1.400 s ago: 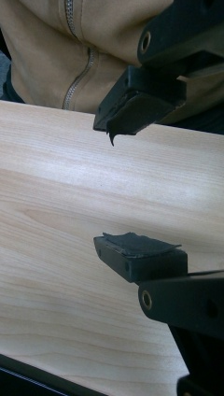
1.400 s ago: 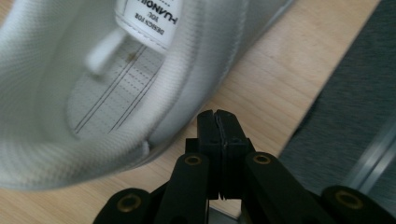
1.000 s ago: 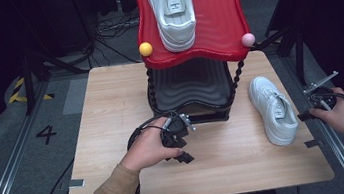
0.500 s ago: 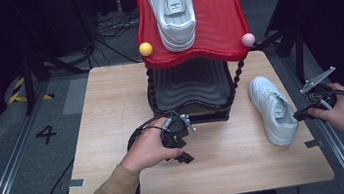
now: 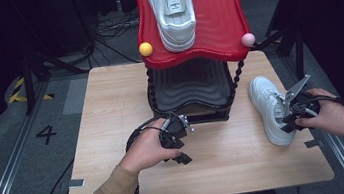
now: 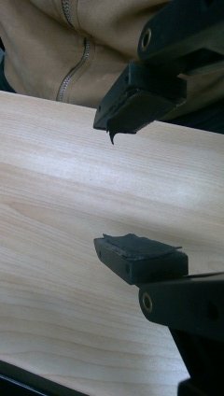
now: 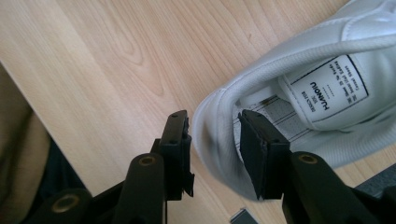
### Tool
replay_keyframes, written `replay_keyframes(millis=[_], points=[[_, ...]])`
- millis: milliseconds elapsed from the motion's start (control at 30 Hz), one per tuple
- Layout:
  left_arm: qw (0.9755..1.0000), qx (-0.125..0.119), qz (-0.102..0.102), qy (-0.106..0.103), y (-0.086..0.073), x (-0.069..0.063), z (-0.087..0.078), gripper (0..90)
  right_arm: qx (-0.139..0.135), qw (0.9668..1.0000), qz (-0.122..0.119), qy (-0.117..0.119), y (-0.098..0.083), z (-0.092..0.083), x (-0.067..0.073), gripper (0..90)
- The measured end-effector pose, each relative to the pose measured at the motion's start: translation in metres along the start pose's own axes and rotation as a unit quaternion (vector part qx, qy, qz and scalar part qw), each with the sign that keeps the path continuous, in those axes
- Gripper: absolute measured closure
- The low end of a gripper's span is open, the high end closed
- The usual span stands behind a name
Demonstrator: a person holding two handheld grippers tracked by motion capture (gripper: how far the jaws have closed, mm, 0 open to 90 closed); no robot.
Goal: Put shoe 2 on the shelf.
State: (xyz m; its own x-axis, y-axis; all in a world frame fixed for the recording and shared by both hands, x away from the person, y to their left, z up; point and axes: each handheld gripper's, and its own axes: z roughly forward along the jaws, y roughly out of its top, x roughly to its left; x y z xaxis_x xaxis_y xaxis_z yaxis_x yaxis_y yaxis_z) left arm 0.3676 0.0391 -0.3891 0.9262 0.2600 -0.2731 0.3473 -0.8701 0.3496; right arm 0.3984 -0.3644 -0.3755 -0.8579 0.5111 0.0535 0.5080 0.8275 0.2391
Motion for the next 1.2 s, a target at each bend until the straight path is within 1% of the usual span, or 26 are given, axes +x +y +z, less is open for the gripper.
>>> replay_keyframes(millis=[33, 133, 167, 233, 300, 367, 400, 433, 533, 567, 600, 633, 700, 733, 767, 800, 867, 900, 933, 1000, 1067, 1133, 1167, 1200], points=[[1.0000, 0.001, 0.000, 0.000, 0.000, 0.000, 0.000, 38.0, 0.005, 1.0000, -0.004, 0.000, 0.002, 0.003, -0.001, 62.4], [1.0000, -0.003, -0.004, -0.001, -0.002, 0.000, 0.000, 38.0, 0.014, 0.9998, -0.005, 0.012, 0.003, 0.012, -0.006, 63.6], [1.0000, 0.000, -0.002, -0.001, -0.002, 0.000, -0.001, 38.0, 0.019, 0.9997, -0.006, 0.016, 0.003, 0.015, -0.008, 64.0], [1.0000, -0.002, -0.002, 0.000, -0.003, 0.000, -0.001, 38.0, 0.030, 0.9991, -0.005, 0.028, 0.002, 0.023, -0.011, 63.8], [1.0000, -0.003, -0.002, 0.000, -0.003, 0.000, -0.001, 38.0, 0.035, 0.9988, -0.006, 0.033, 0.001, 0.026, -0.012, 64.1], [1.0000, -0.001, -0.003, 0.000, -0.003, 0.000, -0.001, 38.0, 0.048, 0.9980, -0.009, 0.040, 0.000, 0.032, -0.012, 64.9], [1.0000, 0.000, -0.004, -0.001, -0.004, 0.000, -0.001, 37.9, 0.057, 0.9972, -0.013, 0.046, -0.001, 0.038, -0.012, 65.9], [1.0000, 0.000, -0.004, -0.001, -0.004, 0.000, -0.001, 37.9, 0.057, 0.9972, -0.013, 0.046, -0.001, 0.038, -0.012, 65.9], [1.0000, 0.000, -0.005, -0.001, -0.004, 0.000, 0.000, 37.9, 0.068, 0.9959, -0.017, 0.057, -0.002, 0.047, -0.013, 66.0], [1.0000, 0.000, -0.005, -0.001, -0.004, 0.000, 0.000, 37.9, 0.071, 0.9957, -0.015, 0.058, -0.002, 0.047, -0.014, 66.3], [1.0000, 0.000, -0.004, -0.002, -0.004, 0.000, 0.000, 37.9, 0.067, 0.9958, -0.018, 0.059, -0.002, 0.047, -0.014, 66.7], [1.0000, 0.000, -0.004, -0.003, -0.004, 0.000, 0.000, 37.9, 0.069, 0.9956, -0.023, 0.059, -0.002, 0.047, -0.013, 66.8], [1.0000, 0.000, -0.004, -0.003, -0.003, 0.000, 0.001, 37.9, 0.086, 0.9942, -0.027, 0.059, 0.000, 0.049, -0.013, 67.6], [1.0000, 0.002, -0.004, -0.003, -0.003, 0.000, 0.001, 37.8, 0.089, 0.9936, -0.034, 0.060, 0.000, 0.049, -0.014, 67.9], [1.0000, 0.000, -0.007, -0.004, -0.003, 0.000, 0.001, 37.9, 0.092, 0.9933, -0.033, 0.061, 0.001, 0.050, -0.014, 68.3], [1.0000, 0.000, -0.006, -0.004, -0.004, 0.000, 0.001, 37.9, 0.100, 0.9922, -0.035, 0.066, 0.003, 0.050, -0.013, 68.6], [1.0000, 0.000, -0.004, -0.003, -0.004, 0.000, 0.000, 37.8, 0.109, 0.9910, -0.044, 0.064, 0.005, 0.052, -0.012, 68.7], [1.0000, -0.003, -0.008, -0.002, -0.004, 0.000, 0.000, 37.8, 0.117, 0.9900, -0.047, 0.064, 0.007, 0.052, -0.011, 69.2], [1.0000, -0.003, -0.006, -0.002, -0.004, 0.000, 0.000, 37.8, 0.119, 0.9895, -0.049, 0.065, 0.008, 0.053, -0.012, 69.9], [1.0000, -0.004, -0.008, -0.003, -0.005, 0.000, 0.000, 37.8, 0.122, 0.9890, -0.049, 0.069, 0.008, 0.054, -0.012, 70.3], [1.0000, -0.001, -0.007, -0.003, -0.005, 0.000, 0.000, 37.8, 0.125, 0.9879, -0.055, 0.074, 0.009, 0.054, -0.011, 71.9], [1.0000, -0.002, -0.006, -0.003, -0.005, 0.000, 0.000, 37.8, 0.127, 0.9868, -0.059, 0.081, 0.010, 0.055, -0.011, 75.4], [1.0000, -0.004, -0.007, -0.003, -0.006, 0.000, 0.000, 37.8, 0.127, 0.9861, -0.067, 0.085, 0.010, 0.055, -0.011, 76.9], [1.0000, -0.005, -0.008, -0.002, -0.006, 0.000, 0.000, 37.8, 0.128, 0.9858, -0.067, 0.086, 0.011, 0.055, -0.010, 77.7]])
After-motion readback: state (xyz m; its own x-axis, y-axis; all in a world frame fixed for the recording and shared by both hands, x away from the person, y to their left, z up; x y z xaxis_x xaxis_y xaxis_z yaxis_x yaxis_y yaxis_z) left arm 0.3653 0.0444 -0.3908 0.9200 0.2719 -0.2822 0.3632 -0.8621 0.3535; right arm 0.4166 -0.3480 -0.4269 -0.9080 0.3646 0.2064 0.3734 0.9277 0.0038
